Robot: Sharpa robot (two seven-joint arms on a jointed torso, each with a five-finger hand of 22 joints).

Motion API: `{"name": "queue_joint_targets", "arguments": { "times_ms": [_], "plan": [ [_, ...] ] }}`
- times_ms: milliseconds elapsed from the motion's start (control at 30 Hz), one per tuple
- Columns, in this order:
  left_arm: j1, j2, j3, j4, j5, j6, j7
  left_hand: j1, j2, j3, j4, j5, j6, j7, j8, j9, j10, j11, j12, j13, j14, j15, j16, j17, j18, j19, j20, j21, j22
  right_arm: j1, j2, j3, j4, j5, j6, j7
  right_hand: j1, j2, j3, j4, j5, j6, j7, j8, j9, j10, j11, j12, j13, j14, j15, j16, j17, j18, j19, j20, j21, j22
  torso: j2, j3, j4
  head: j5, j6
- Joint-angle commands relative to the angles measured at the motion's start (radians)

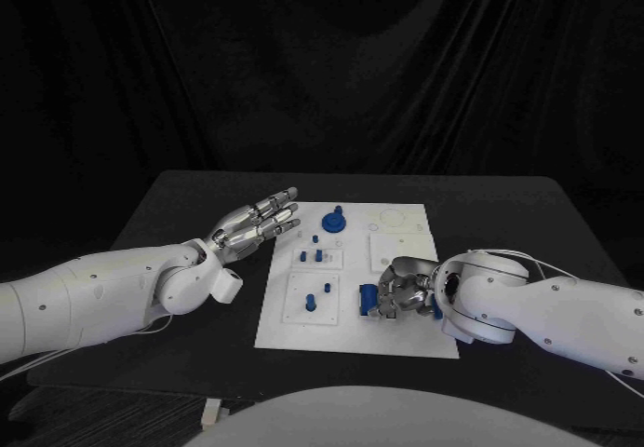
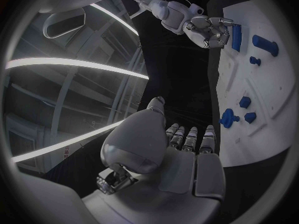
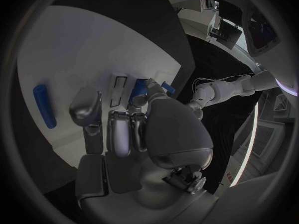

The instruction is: Assemble the parts on the task board

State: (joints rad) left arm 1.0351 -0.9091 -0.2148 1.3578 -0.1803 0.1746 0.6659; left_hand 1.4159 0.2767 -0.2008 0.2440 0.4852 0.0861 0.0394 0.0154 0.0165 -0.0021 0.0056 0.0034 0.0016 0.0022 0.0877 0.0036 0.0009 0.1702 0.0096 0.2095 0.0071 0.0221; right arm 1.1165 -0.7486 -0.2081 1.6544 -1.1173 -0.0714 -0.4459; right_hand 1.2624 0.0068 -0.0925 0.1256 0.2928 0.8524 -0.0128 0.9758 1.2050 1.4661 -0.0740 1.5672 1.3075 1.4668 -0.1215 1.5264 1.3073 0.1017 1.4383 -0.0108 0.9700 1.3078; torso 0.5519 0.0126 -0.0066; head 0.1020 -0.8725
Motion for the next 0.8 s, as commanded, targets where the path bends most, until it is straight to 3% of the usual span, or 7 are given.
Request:
{"name": "queue_joint_targets", "arguments": {
  "times_ms": [33, 167, 333, 400, 433, 633, 800],
  "plan": [
    [-0.001, 0.002, 0.001, 0.001, 0.006, 0.015, 0.007, 0.010, 0.001, 0.000, -0.010, 0.005, 0.003, 0.005, 0.004, 0.001, 0.002, 0.009, -0.003, -0.002, -0.002, 0.007, -0.004, -0.001, 0.009, -0.001, 0.009, 0.001, 0.001, -0.005, 0.003, 0.000, -0.004, -0.008, 0.029, -0.017, -0.009, -0.002, -0.018, 0.007, -0.099, 0.009, 0.002, 0.008, 0.006, 0.105, -0.003, 0.004, 0.263, 0.089, -0.008, 0.002, 0.192, 0.006, 0.000, -0.004, -0.008, 0.119, 0.000, 0.0001, -0.0002, 0.001, 0.000],
    [-0.001, 0.003, 0.001, 0.001, 0.006, 0.017, 0.006, 0.012, 0.001, 0.001, -0.012, 0.007, 0.004, 0.006, 0.004, 0.001, 0.002, 0.010, -0.003, -0.002, -0.002, 0.008, -0.004, -0.001, 0.009, -0.001, 0.010, 0.001, 0.001, -0.006, 0.004, 0.000, -0.007, -0.008, 0.031, -0.020, -0.035, -0.013, -0.041, 0.025, -0.237, 0.006, 0.002, 0.009, 0.012, 0.105, -0.003, 0.004, 0.263, 0.089, -0.007, 0.003, 0.192, 0.006, 0.001, -0.004, -0.010, 0.119, 0.000, 0.0001, -0.0002, 0.001, 0.000],
    [-0.002, 0.002, 0.001, 0.002, 0.006, 0.015, 0.009, 0.014, 0.001, 0.003, -0.015, 0.010, 0.004, 0.007, 0.005, 0.001, 0.002, 0.011, -0.003, -0.002, -0.002, 0.008, -0.004, -0.001, 0.009, -0.001, 0.010, 0.001, 0.001, -0.007, -0.015, 0.000, 0.007, -0.007, -0.010, -0.009, -0.083, -0.063, -0.054, 0.079, -0.244, -0.020, 0.000, -0.012, 0.003, 0.105, -0.005, 0.004, 0.263, 0.089, -0.009, 0.002, 0.191, 0.006, 0.001, -0.006, -0.012, 0.118, 0.000, 0.0001, 0.0000, 0.001, 0.000],
    [-0.002, 0.001, 0.001, 0.002, 0.006, 0.014, 0.010, 0.014, 0.001, 0.003, -0.016, 0.011, 0.004, 0.007, 0.005, 0.001, 0.002, 0.011, -0.003, -0.002, -0.002, 0.008, -0.004, -0.001, 0.009, -0.001, 0.011, 0.001, 0.001, -0.002, -0.035, 0.000, 0.024, -0.003, -0.050, 0.002, -0.106, -0.088, -0.040, 0.128, -0.244, -0.082, 0.000, -0.080, -0.041, 0.105, -0.006, 0.004, 0.263, 0.089, -0.010, 0.002, 0.190, 0.006, 0.001, -0.007, -0.013, 0.118, 0.000, -0.0001, 0.0000, 0.004, 0.000],
    [-0.002, 0.000, 0.001, 0.003, 0.006, 0.013, 0.010, 0.014, 0.001, 0.003, -0.016, 0.011, 0.004, 0.007, 0.005, 0.001, 0.002, 0.011, -0.003, -0.002, -0.002, 0.008, -0.004, -0.001, 0.009, -0.001, 0.011, 0.001, 0.001, 0.004, -0.048, 0.000, 0.032, 0.002, -0.071, 0.008, -0.163, -0.095, -0.022, 0.159, -0.232, -0.080, 0.011, -0.173, -0.125, 0.105, 0.002, 0.004, 0.263, 0.089, -0.004, 0.003, 0.192, 0.005, 0.003, -0.004, -0.011, 0.119, 0.000, 0.0000, 0.0002, 0.004, 0.000],
    [-0.002, -0.003, 0.001, 0.003, 0.006, 0.011, 0.011, 0.015, 0.000, 0.004, -0.018, 0.012, 0.005, 0.007, 0.005, 0.001, 0.002, 0.012, -0.003, -0.002, -0.002, 0.008, -0.004, -0.001, 0.009, -0.001, 0.011, 0.001, 0.001, 0.074, -0.128, 0.000, 0.083, 0.036, -0.132, 0.003, -0.299, -0.078, -0.014, 0.165, -0.230, -0.011, 0.056, -0.447, -0.426, 0.105, 0.038, 0.004, 0.263, 0.090, 0.029, 0.005, 0.193, 0.004, 0.006, 0.021, -0.001, 0.122, 0.000, -0.0002, -0.0003, 0.002, 0.000],
    [-0.002, -0.001, 0.001, 0.001, 0.006, 0.012, 0.010, 0.016, 0.000, 0.004, -0.019, 0.013, 0.005, 0.007, 0.005, 0.001, 0.002, 0.012, -0.003, -0.002, -0.002, 0.008, -0.004, -0.001, 0.009, -0.001, 0.011, 0.001, 0.001, 0.134, -0.183, 0.000, 0.099, 0.054, -0.106, -0.051, -0.373, -0.025, -0.074, 0.165, -0.180, 0.053, 0.070, -0.584, -0.598, 0.105, 0.057, 0.004, 0.263, 0.090, 0.039, 0.004, 0.191, 0.002, 0.008, 0.037, 0.010, 0.124, 0.000, 0.0002, -0.0002, 0.003, 0.000]
  ]
}}
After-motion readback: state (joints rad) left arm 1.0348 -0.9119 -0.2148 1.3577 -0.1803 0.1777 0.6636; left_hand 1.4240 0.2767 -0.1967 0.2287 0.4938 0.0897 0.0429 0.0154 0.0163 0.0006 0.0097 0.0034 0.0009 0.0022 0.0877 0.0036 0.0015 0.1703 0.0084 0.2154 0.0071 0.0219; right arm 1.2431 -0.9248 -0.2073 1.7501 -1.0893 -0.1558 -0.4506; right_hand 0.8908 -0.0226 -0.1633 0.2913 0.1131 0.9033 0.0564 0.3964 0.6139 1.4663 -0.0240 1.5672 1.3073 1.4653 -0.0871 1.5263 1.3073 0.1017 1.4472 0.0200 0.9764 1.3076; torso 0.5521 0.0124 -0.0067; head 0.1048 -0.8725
